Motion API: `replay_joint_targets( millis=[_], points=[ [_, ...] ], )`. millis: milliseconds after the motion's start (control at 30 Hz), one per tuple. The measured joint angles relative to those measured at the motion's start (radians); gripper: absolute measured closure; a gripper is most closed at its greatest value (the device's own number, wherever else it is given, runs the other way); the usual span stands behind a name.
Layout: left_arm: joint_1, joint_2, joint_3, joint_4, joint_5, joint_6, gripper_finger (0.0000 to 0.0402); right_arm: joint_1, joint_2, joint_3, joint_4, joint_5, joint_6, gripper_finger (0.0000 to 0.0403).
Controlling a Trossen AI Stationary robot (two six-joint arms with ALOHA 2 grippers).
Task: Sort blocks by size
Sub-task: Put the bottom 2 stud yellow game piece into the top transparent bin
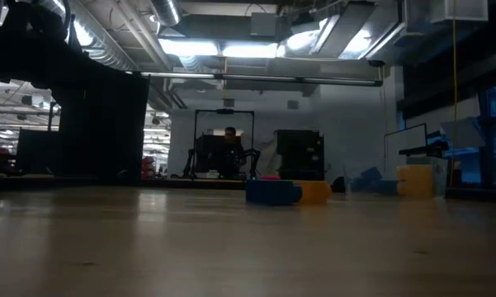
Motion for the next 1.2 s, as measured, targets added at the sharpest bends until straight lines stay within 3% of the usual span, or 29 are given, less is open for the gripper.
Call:
replay_joint_targets(
  millis=[433, 900, 1200],
  points=[
    [0.000, 0.000, 0.000, 0.000, 0.000, 0.000, 0.0295, -0.091, 0.011, -0.042, 0.057, 0.016, -0.228, 0.0136],
    [0.000, 0.000, 0.000, 0.000, 0.000, 0.000, 0.0295, -0.090, 0.010, -0.256, 0.257, -0.053, -0.233, 0.0127],
    [0.000, 0.000, 0.000, 0.000, 0.000, 0.000, 0.0295, -0.090, 0.010, -0.311, 0.293, -0.061, -0.238, 0.0127]
  ],
)
